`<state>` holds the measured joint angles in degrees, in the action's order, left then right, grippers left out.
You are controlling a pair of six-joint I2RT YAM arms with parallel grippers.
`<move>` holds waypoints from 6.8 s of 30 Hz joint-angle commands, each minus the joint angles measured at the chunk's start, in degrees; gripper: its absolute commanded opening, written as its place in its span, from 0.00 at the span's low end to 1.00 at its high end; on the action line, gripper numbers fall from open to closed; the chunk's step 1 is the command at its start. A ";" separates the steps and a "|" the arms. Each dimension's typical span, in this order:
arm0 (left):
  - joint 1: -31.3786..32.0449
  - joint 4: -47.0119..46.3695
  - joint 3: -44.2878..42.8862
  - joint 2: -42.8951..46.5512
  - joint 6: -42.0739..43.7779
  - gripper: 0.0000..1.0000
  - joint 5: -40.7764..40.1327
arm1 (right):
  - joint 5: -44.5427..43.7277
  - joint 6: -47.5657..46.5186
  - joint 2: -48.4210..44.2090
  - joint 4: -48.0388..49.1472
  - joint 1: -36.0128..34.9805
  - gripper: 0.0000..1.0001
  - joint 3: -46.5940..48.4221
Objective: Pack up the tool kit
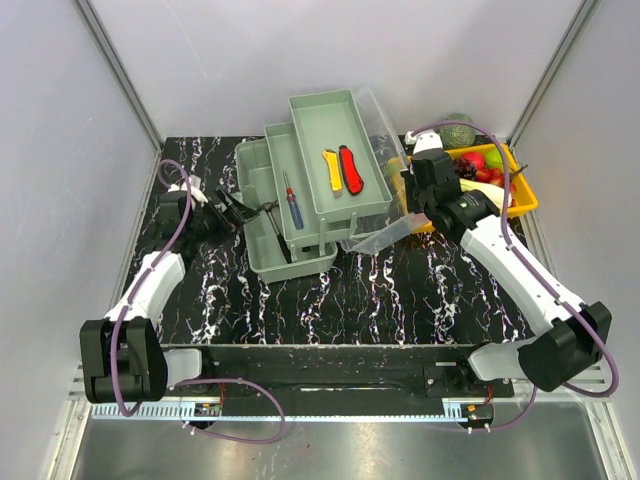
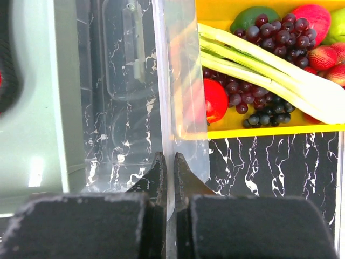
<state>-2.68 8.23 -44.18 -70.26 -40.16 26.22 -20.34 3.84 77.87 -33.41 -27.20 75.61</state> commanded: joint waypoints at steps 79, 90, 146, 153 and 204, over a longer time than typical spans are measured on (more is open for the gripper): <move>2.68 11.54 -11.89 9.26 -4.84 0.95 -16.38 | -53.75 -26.87 28.22 19.35 -47.51 0.01 18.43; -1.45 12.43 -10.13 10.49 -3.78 0.95 -14.97 | -50.68 -19.22 32.96 11.62 -49.97 0.12 24.22; -11.65 -3.92 0.68 -13.23 -8.44 0.59 -4.33 | -11.23 22.70 -1.23 -1.58 -26.78 0.97 6.83; -8.93 -12.96 0.94 -19.73 -12.39 0.50 -0.12 | -2.70 23.50 0.44 2.03 -19.83 0.92 4.28; -2.60 -103.59 13.07 -35.48 -59.33 0.88 10.43 | 16.65 22.35 4.75 12.67 -15.78 0.94 -3.63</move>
<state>-6.28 -71.22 -30.30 -108.47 -97.58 37.28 -3.75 25.85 82.08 -22.13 -43.44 71.31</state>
